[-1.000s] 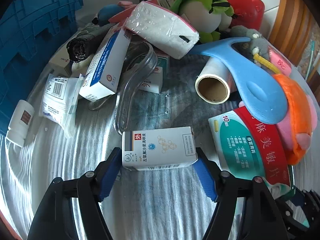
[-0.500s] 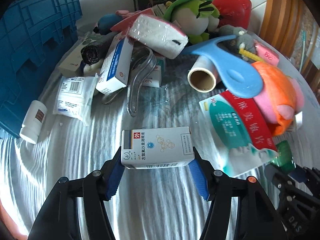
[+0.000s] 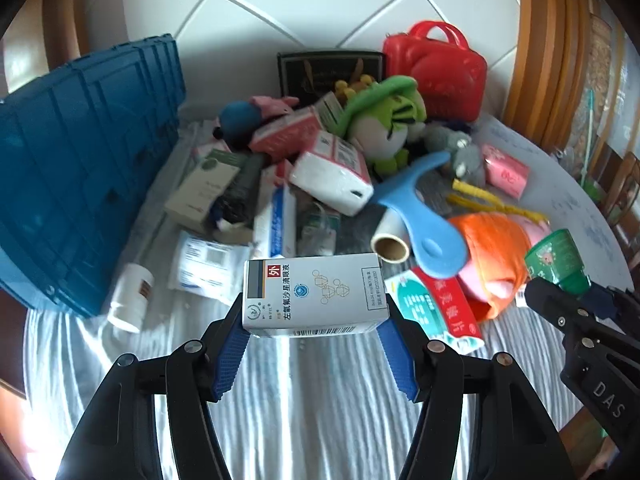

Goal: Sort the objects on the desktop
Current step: 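Carry white box with left tool while right tool carries green jar to crate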

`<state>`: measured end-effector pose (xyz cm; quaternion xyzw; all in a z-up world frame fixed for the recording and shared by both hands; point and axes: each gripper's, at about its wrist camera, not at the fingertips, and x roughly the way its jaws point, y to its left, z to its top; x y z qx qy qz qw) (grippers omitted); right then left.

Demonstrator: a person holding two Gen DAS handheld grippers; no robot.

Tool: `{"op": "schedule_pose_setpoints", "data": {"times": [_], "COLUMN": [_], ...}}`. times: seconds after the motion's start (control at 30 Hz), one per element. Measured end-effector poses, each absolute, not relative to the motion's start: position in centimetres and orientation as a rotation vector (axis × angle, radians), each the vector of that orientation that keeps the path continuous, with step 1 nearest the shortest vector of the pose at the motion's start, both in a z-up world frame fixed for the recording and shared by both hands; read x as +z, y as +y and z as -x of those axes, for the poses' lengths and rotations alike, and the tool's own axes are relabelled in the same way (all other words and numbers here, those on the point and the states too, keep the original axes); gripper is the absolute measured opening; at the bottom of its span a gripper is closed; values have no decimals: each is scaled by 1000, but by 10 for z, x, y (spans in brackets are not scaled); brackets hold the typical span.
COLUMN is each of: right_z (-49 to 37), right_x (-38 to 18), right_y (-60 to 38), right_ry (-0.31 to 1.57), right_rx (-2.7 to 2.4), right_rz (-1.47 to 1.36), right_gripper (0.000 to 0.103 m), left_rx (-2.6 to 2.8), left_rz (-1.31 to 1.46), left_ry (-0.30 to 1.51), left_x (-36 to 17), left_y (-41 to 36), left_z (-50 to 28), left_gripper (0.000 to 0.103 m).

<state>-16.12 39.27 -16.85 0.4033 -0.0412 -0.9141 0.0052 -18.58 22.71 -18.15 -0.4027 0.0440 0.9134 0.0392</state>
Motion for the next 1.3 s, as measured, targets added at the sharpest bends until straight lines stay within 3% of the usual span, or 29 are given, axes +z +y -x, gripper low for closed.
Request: {"op": "schedule_pose_setpoints", "data": {"times": [0.73, 1.3], "right_z": [182, 230], "right_x": [-53, 47], "right_y": [223, 32], "right_ry": [111, 78], "right_rx": [-2668, -2634], "right_rz": [-890, -547], "right_gripper": [41, 41], "left_rx": [3192, 3384], "left_rz": [982, 642], "left_ry": [-10, 14], "left_x": [-67, 31], "left_y": [80, -105], "left_z": [144, 179], "left_gripper": [61, 62]}}
